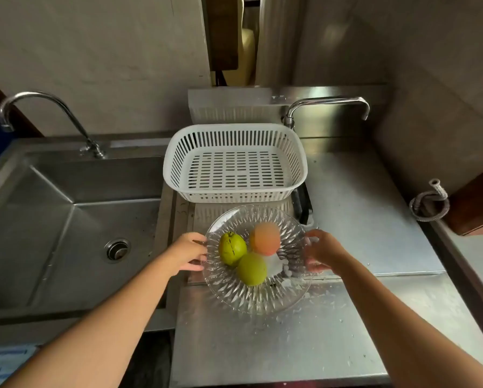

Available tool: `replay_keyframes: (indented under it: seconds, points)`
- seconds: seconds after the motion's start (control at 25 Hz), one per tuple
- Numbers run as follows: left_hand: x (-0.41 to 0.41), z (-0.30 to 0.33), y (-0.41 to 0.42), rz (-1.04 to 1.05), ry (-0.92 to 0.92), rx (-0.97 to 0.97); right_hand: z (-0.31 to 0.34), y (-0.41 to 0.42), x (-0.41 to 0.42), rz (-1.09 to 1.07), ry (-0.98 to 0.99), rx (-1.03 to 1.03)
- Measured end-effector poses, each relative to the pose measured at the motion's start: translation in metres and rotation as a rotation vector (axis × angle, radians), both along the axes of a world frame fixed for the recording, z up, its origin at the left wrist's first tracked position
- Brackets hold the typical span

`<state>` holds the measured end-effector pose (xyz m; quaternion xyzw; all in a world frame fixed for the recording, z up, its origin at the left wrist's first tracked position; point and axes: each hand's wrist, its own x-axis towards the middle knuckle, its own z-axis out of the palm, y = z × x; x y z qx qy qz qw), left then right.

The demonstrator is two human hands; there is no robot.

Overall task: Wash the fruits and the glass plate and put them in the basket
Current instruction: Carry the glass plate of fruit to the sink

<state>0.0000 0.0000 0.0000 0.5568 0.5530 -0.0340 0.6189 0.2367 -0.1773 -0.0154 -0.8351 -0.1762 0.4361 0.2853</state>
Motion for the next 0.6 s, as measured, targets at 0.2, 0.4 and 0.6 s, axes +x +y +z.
replay_keyframes:
  seconds: [0.2, 0.4, 0.6]
  points:
    - [0.002, -0.01, -0.013, 0.083, -0.019, 0.045, -0.004, -0.003, -0.001, 0.01, -0.093, 0.016]
    - [-0.008, -0.007, -0.018, 0.117, -0.028, 0.072, 0.005, -0.012, -0.004, 0.008, 0.007, 0.073]
    - [-0.038, 0.012, -0.03, 0.197, -0.074, 0.095, 0.032, -0.011, -0.011, 0.084, 0.141, 0.162]
